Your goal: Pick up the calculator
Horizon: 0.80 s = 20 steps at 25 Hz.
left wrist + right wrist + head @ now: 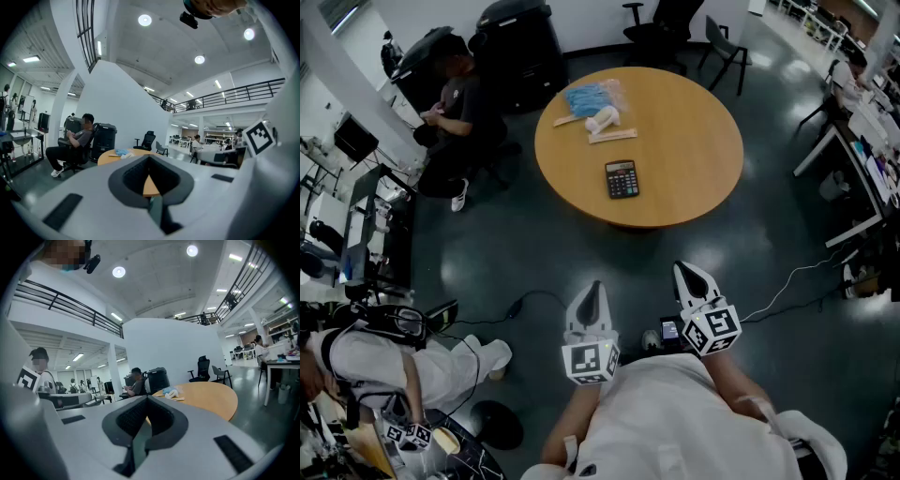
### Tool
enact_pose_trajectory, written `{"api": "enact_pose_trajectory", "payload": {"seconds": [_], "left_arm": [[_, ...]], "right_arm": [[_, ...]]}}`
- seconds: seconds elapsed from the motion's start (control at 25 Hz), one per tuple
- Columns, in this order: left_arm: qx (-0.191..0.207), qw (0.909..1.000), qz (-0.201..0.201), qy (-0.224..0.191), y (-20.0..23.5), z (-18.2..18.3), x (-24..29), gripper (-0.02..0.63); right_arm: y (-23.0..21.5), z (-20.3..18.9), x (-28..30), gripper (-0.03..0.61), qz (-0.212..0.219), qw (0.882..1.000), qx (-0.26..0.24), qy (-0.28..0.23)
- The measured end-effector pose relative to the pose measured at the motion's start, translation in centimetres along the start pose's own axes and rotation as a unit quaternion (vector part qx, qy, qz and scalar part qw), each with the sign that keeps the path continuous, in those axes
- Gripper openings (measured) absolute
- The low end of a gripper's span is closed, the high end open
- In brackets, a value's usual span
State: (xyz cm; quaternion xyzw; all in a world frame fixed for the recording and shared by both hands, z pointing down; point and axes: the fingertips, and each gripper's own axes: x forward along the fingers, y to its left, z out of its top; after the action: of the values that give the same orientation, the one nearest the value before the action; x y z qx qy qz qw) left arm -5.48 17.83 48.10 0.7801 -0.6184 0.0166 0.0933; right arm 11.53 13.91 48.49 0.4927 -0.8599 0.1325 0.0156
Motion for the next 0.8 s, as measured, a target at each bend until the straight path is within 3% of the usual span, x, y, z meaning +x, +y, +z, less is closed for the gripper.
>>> {"api": "enact_pose_trajectory", "payload": {"seconds": [0.52, 0.8], "left_arm": [[0.004, 0.9999, -0.005, 0.013, -1.4, -0.9, -0.1, 0.006], [-0.010, 0.9996, 0.016, 0.019, -1.8, -2.0, 0.8, 0.006]], "right_arm": [[-0.2, -0.3, -0.6, 0.015, 0.009, 1.000, 0.002, 0.000], [-2.9, -0.6, -0.4, 0.017, 0.019, 1.000, -0.002, 0.007]]}}
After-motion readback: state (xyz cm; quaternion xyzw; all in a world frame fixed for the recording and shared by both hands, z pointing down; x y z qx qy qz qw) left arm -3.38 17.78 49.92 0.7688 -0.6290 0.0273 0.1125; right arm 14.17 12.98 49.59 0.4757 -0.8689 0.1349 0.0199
